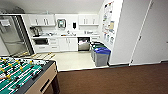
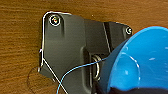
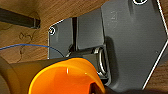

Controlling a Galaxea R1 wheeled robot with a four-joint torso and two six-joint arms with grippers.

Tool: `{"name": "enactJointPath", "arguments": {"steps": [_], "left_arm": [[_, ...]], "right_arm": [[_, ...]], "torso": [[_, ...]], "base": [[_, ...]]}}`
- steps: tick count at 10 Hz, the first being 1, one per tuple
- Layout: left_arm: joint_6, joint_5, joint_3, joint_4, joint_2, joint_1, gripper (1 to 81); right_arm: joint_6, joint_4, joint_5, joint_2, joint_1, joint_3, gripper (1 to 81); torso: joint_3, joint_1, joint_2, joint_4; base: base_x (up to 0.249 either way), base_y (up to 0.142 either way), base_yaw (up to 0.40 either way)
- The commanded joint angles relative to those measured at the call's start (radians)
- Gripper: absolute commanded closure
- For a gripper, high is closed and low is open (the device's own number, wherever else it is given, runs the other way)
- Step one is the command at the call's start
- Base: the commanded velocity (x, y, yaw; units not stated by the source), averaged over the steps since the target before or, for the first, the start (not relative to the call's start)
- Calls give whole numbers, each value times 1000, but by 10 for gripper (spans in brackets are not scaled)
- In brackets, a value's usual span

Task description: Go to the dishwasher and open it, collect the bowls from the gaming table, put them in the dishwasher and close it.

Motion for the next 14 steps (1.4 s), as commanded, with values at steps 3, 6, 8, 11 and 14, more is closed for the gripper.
{"name": "enactJointPath", "arguments": {"steps": [3,6,8,11,14], "left_arm": [[2,38,10,-5,-27,-36,811],[2,38,10,-5,-27,-36,811],[2,38,10,-5,-27,-36,811],[2,38,10,-5,-27,-36,811],[0,38,10,-5,-28,-36,811]], "right_arm": [[-4,-19,-40,-7,31,8,811],[-4,-19,-40,-7,31,8,811],[-4,-19,-40,-7,29,7,811],[-4,-20,-40,-7,29,8,811],[-4,-21,-40,-7,32,8,811]], "torso": [[0,0,0,0],[0,0,0,0],[0,0,0,0],[0,0,0,0],[0,1,0,0]], "base": [[159,0,0],[159,48,0],[159,79,0],[159,81,0],[159,82,0]]}}
